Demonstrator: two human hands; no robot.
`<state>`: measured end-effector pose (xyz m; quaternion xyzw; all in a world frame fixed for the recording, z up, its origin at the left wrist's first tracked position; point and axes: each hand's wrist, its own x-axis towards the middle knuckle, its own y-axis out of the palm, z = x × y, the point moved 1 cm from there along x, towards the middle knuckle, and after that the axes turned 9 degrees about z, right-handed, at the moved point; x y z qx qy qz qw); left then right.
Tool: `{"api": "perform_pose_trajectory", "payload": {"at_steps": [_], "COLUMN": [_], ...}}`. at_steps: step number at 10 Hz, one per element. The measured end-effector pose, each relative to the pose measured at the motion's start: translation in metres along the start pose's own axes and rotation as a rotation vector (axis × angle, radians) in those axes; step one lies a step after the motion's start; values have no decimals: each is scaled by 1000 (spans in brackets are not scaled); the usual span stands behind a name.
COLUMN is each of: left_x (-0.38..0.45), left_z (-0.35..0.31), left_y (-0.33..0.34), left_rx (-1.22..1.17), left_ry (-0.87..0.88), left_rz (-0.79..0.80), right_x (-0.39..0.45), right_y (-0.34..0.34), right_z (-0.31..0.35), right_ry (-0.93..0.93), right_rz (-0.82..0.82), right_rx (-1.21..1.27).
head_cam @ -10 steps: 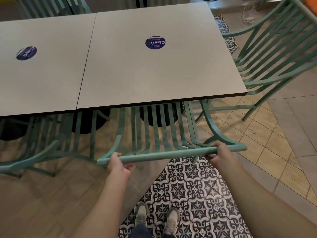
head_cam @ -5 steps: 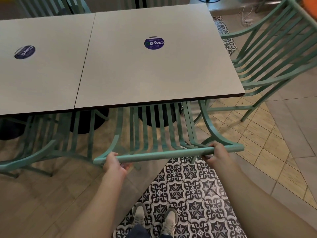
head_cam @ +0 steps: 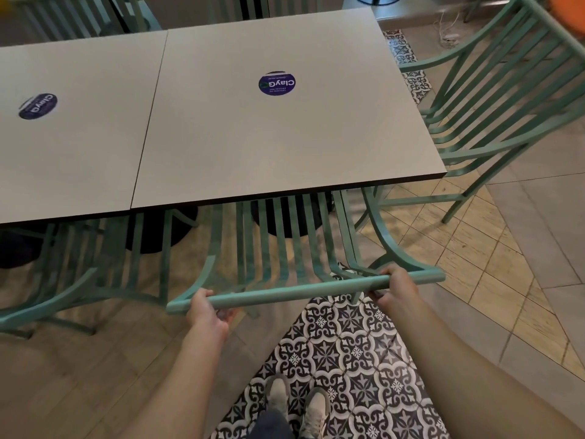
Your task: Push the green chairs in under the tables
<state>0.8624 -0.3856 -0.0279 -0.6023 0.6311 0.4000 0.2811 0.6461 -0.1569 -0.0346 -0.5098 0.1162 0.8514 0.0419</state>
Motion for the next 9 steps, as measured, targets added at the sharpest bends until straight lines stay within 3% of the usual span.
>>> {"api": "perform_pose_trajectory", "payload": {"at_steps": [4,5,6,7,8,9], "left_x": [9,10,10,11,7,-8], "left_z": [-1,2,-4,-15,-31,-46], "left_y": [-13,-22,-39,-57,-73,-76], "left_rx": [101,156,233,452,883,1108], "left_ry": [-21,56,160,287,472,583], "left_rz": [52,72,80,86,70,152], "right_x": [-7,-5,-5,-15,-38,-55], "right_y": [-1,-3,-5,-17,-18,8], "right_z": [1,0,-4,-1,-10,-34], "right_ry": [3,30,-58,-379,-864,-992], "right_rz": [34,26,-76,-397,-447,-50], "right_rx": [-13,-42,-152,-566,-1207,-1594]}}
